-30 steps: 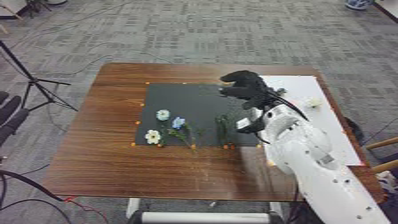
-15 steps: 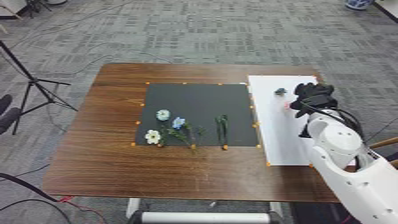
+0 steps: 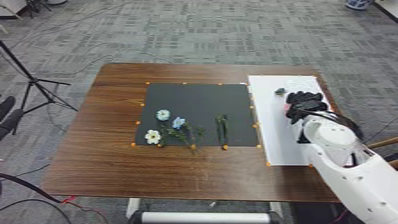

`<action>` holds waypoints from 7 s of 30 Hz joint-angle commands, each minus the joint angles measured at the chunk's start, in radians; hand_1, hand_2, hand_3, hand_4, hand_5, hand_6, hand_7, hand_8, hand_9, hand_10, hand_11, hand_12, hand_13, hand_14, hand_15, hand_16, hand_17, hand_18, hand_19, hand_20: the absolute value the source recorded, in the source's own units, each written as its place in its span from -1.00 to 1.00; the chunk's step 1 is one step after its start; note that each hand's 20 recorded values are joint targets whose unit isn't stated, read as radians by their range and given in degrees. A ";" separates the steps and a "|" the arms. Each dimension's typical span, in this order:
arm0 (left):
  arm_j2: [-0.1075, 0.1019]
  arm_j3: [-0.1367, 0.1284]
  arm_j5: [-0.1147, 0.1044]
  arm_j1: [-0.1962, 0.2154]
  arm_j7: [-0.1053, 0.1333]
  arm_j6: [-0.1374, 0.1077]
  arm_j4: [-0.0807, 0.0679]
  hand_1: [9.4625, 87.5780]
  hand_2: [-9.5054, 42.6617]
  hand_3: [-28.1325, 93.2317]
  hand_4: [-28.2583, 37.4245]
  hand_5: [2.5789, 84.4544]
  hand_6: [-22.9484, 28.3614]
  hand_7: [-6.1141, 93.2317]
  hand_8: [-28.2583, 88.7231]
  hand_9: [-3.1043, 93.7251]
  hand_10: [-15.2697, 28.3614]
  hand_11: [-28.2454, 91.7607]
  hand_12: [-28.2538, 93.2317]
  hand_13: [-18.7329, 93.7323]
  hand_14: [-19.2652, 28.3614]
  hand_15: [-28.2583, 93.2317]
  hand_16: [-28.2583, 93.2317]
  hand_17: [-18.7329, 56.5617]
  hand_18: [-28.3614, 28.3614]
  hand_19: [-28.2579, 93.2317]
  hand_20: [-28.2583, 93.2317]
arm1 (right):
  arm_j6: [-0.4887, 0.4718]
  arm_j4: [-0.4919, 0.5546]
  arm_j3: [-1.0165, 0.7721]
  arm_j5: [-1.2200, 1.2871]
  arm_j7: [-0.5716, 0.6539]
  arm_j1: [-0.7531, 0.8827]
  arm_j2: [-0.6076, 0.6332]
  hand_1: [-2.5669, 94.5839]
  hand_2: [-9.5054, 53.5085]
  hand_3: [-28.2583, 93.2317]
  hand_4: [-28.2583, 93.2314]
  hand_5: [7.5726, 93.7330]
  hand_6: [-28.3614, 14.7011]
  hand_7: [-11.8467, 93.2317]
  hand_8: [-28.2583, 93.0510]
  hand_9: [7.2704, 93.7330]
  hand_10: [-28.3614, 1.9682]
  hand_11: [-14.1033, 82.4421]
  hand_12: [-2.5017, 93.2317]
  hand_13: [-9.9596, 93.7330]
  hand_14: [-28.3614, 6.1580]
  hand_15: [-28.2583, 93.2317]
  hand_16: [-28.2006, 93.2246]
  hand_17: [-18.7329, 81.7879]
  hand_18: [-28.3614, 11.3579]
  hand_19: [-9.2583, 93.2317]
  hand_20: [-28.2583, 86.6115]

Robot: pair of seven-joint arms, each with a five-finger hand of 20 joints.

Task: Arrange flowers

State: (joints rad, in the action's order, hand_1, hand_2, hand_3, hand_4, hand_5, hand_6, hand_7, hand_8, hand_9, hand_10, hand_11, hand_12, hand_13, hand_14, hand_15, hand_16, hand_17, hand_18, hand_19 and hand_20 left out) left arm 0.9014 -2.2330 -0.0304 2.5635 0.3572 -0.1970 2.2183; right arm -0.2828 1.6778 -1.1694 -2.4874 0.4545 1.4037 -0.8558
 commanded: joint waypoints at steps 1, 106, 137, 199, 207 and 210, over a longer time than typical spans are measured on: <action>0.012 0.001 -0.005 0.011 0.005 -0.003 0.010 -0.65 0.08 0.52 -1.00 -0.13 0.27 -0.73 -0.62 -0.32 0.32 -0.34 -0.31 -0.23 0.43 -0.09 -0.57 -0.61 0.47 -0.13 -0.36 | 0.090 -0.086 0.073 0.003 0.015 -0.075 -0.031 0.08 -1.00 0.75 -1.00 0.00 0.25 -0.46 -0.76 -0.12 0.19 -0.46 -0.76 0.01 -0.15 0.39 -0.31 -0.22 -0.81 0.70 0.08; -0.017 0.050 0.010 -0.052 -0.044 0.021 -0.026 -0.64 0.03 0.51 -1.00 -0.16 0.22 -0.72 -0.62 -0.30 0.30 -0.35 -0.30 -0.25 0.39 -0.11 -0.55 -0.61 0.45 -0.15 -0.36 | 0.327 -0.032 0.478 0.144 -0.194 -0.265 -0.242 -0.08 -1.00 0.77 -1.00 0.32 0.28 -0.43 -0.75 0.49 0.09 -0.13 -0.40 0.25 -0.13 0.56 0.02 -0.15 -0.74 0.63 0.23; 0.005 0.023 0.024 0.013 -0.014 -0.018 0.012 -0.64 0.05 0.52 -1.00 -0.14 0.24 -0.72 -0.62 -0.29 0.33 -0.34 -0.31 -0.24 0.42 -0.10 -0.56 -0.61 0.46 -0.15 -0.35 | 0.200 -0.116 0.031 0.172 0.246 -0.076 0.112 -0.27 -1.00 0.74 -0.95 -0.19 -0.12 -0.61 -0.69 -0.23 -0.49 -0.50 -0.66 -0.06 -0.60 0.50 -0.23 -0.22 -0.94 0.65 0.08; -0.021 0.060 -0.008 -0.026 0.004 -0.075 0.011 -0.70 0.00 0.59 -1.00 -0.12 0.29 -0.69 -0.63 -0.31 0.35 -0.31 -0.31 -0.24 0.44 -0.04 -0.58 -0.62 0.47 -0.11 -0.35 | 0.516 -0.183 0.456 0.148 -0.256 -0.347 -0.092 0.31 -1.00 0.51 -1.00 0.71 0.47 -0.28 -0.55 0.88 0.45 -0.57 -0.19 0.50 0.38 0.21 0.23 -0.04 -0.62 0.67 0.20; 0.005 0.030 0.045 -0.008 -0.045 -0.088 0.016 -0.70 0.00 0.58 -1.00 -0.12 0.29 -0.69 -0.62 -0.30 0.37 -0.31 -0.30 -0.24 0.45 -0.04 -0.57 -0.63 0.47 -0.11 -0.35 | 0.427 -0.180 0.494 0.117 -0.264 -0.338 -0.075 0.31 -1.00 0.51 -1.00 0.70 0.46 -0.28 -0.56 0.87 0.43 -0.58 -0.20 0.49 0.36 0.18 0.23 -0.04 -0.63 0.66 0.19; 0.012 0.019 0.040 0.003 -0.039 -0.095 0.017 -0.69 0.01 0.57 -1.00 -0.11 0.29 -0.70 -0.62 -0.30 0.38 -0.31 -0.30 -0.24 0.45 -0.04 -0.57 -0.63 0.47 -0.11 -0.35 | 0.394 -0.167 0.476 0.136 -0.258 -0.333 -0.076 0.31 -1.00 0.51 -1.00 0.70 0.46 -0.28 -0.56 0.86 0.43 -0.58 -0.21 0.49 0.37 0.18 0.23 -0.04 -0.63 0.66 0.19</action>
State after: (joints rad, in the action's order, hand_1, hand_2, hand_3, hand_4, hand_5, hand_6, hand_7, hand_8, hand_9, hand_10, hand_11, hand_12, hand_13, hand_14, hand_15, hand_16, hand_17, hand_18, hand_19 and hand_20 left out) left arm 0.8914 -2.1941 0.0247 2.5432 0.3199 -0.2802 2.2322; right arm 0.1709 1.4962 -0.6808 -2.3430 0.2000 1.0525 -0.9432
